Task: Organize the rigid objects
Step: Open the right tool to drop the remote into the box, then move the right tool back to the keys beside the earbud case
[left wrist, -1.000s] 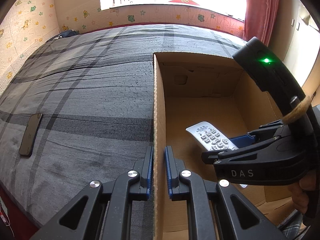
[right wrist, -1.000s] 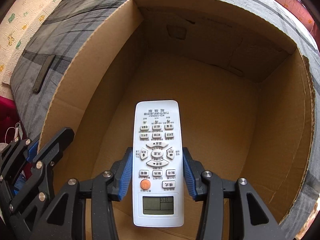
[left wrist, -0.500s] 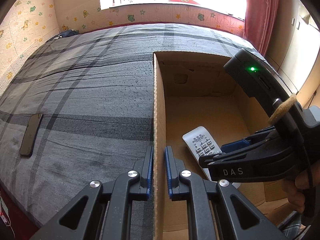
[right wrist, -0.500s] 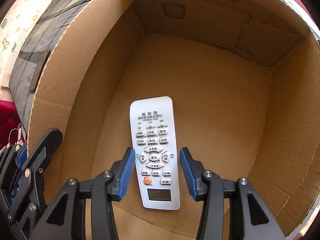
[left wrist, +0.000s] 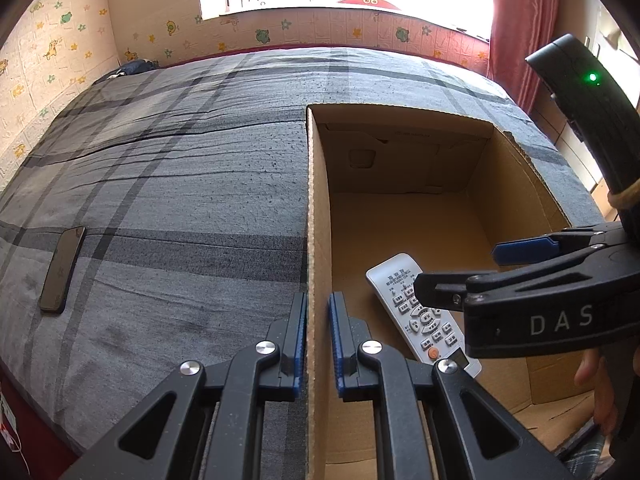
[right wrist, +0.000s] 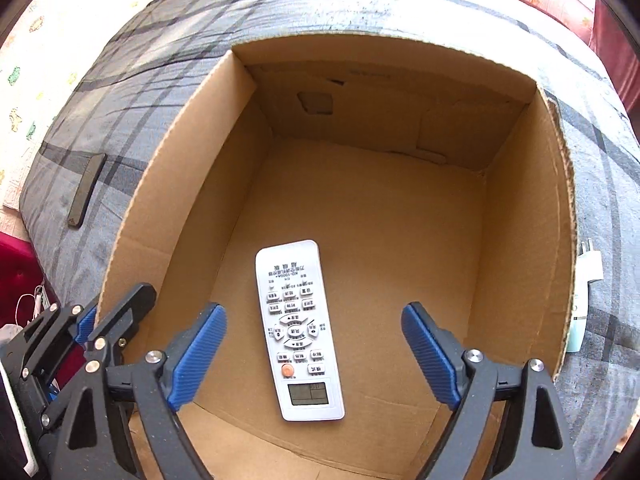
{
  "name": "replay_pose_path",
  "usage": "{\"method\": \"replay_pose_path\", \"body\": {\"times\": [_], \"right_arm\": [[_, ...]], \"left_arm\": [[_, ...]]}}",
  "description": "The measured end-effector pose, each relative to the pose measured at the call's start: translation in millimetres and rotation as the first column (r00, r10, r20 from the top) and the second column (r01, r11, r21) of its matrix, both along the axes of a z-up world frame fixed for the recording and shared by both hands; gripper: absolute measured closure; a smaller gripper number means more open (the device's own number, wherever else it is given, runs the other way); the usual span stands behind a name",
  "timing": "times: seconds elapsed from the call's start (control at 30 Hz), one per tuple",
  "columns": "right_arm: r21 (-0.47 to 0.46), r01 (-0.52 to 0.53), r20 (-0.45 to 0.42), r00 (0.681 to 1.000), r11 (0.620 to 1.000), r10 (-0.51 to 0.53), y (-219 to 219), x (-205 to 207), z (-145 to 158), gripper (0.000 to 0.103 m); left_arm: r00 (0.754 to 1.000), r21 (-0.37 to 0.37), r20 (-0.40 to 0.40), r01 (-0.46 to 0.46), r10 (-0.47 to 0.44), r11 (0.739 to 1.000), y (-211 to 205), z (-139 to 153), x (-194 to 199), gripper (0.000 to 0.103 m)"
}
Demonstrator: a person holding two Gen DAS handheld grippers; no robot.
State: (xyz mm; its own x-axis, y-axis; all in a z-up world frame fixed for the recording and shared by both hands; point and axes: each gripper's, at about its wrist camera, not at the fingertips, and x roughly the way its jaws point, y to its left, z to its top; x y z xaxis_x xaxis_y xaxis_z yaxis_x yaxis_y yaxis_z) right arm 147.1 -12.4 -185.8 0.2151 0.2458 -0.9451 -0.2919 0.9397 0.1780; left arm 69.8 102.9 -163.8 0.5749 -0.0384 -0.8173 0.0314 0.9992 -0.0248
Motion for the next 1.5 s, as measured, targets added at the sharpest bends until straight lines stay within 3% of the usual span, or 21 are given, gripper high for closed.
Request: {"method": "replay_pose_path", "body": {"times": [0.2,0.53,1.03,1.5], "right_arm": [[-0.011,-0.009,0.080,0.997,1.000,0.010,5,-15,24,0.000],[-0.012,0.036,0.147,0.989,0.999,-0.033,-5,-31,56,0.000],[-0.045,0.148,0.274,0.953,0.988,-0.131,-59,-52,95,0.000],[-0.025,0.235,0.305,0.927,0.972,-0.216,-107,-68,106,0.000]], "left_arm": [[1.000,-0.002,0.000,-0.003,0.003,1.000,1,0,0,0.091],[1.000,0.006,-0.001,-0.002,0.002,1.000,0,0,-1,0.091],[1.000,0.010,-0.001,-0.001,0.001,1.000,-2,0,-1,0.091],[1.000,0.008,-0.001,-0.005,0.005,1.000,-1,0,-1,0.091]]}}
